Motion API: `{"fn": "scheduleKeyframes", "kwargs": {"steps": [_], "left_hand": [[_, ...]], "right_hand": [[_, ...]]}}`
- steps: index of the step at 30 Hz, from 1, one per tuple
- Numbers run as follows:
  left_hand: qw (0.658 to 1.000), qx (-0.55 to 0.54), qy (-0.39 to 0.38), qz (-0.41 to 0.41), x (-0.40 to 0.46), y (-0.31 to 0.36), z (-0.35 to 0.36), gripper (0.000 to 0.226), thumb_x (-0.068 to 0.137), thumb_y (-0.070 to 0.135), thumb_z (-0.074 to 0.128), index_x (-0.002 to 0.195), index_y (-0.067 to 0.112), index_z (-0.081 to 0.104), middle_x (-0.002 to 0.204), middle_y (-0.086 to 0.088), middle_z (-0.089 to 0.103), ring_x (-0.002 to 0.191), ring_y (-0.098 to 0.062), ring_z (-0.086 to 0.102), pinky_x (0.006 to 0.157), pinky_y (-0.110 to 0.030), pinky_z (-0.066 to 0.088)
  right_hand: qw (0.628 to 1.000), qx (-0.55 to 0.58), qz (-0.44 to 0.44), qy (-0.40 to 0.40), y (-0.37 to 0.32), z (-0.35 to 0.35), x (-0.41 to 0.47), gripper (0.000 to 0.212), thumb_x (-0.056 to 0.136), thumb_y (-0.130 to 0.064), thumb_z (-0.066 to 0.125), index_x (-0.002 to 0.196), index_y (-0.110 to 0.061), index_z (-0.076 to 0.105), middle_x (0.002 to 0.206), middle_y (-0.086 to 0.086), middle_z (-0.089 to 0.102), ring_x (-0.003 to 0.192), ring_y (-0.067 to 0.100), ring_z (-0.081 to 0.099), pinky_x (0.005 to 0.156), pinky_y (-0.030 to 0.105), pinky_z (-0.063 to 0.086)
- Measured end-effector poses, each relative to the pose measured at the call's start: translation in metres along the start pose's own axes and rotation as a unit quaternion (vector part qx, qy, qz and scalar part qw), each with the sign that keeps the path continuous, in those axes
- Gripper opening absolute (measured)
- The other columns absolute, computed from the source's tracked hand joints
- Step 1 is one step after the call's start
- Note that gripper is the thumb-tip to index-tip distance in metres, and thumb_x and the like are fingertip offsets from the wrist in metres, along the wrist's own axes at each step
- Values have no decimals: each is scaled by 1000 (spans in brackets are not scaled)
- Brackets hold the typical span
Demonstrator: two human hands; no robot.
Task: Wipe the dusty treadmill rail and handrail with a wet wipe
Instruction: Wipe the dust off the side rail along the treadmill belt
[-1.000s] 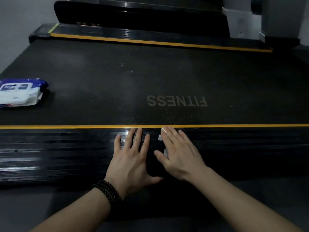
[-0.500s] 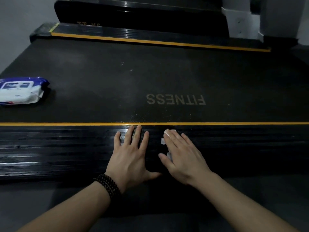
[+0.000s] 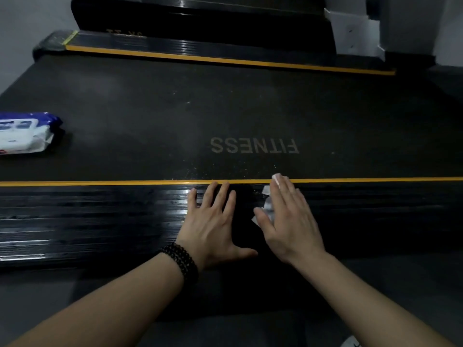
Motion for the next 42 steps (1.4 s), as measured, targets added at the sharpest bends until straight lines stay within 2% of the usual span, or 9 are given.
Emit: {"fn": "scheduleKeyframes", "kwargs": {"steps": [6,11,17,23,27,30,35,38,42], "left_hand": [[1000,17,-9,-4,3,0,6,130,66,96,31,161,11,3,170,-9,-8,155,-29,-14,120,-66,0],[1000,17,-21,-3,3,1,5,130,68,96,35,160,11,-2,169,-8,-9,154,-29,-16,120,-65,-3],[1000,26,-13,-5,3,0,6,134,66,101,25,160,11,-1,169,-9,-10,154,-30,-17,120,-66,-4],[1000,17,-14,-4,3,1,5,133,66,101,26,161,11,0,170,-8,-9,154,-29,-16,120,-65,-4],[1000,17,-8,-3,3,1,5,129,69,98,28,160,12,0,170,-8,-10,154,-30,-16,120,-65,-2],[1000,21,-6,-5,2,2,6,133,66,101,27,160,11,1,170,-8,-8,154,-30,-15,120,-65,-4],[1000,8,4,-6,3,1,7,131,66,99,31,161,13,2,170,-7,-6,155,-29,-13,120,-65,-3],[1000,8,-2,-3,3,1,7,129,67,96,32,161,13,1,170,-7,-8,155,-29,-14,120,-65,-2],[1000,-2,5,-6,2,2,5,133,64,101,27,161,12,5,170,-7,-4,155,-28,-12,120,-65,-4]], "right_hand": [[994,-15,9,-108,-15,27,12,80,100,-60,25,159,-12,1,167,2,-7,151,11,-14,124,33,-3],[992,-33,-30,-114,-20,29,25,77,101,-58,23,159,-14,-1,167,0,-9,150,9,-16,123,35,-6],[986,-90,-60,-129,9,12,4,92,84,-70,1,159,-17,0,167,-3,-7,150,6,-13,122,31,-9],[989,-49,-56,-128,-7,17,25,78,100,-59,26,159,-15,0,167,-2,-7,150,7,-14,123,32,-7],[984,-66,-107,-127,-5,16,-6,85,91,-65,13,160,-17,3,167,-3,-6,149,4,-16,121,28,-9],[987,-79,-65,-124,11,13,3,92,85,-68,3,160,-16,2,167,-2,-5,151,7,-12,122,30,-6],[987,-42,-86,-128,-15,23,25,84,92,-63,19,160,-14,6,167,0,0,152,8,-9,123,32,-3],[980,-59,-129,-140,-14,21,8,87,88,-65,11,160,-16,5,167,-2,-1,151,6,-9,124,32,-3],[987,-67,-78,-126,-1,16,22,84,93,-64,16,160,-15,8,167,0,4,152,9,-4,123,31,-3]]}}
Point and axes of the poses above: each hand's wrist, its own x-axis towards the middle knuckle, its own z-axis out of the palm, y = z × x, the point moved 5 cm from there along x, towards the middle knuckle
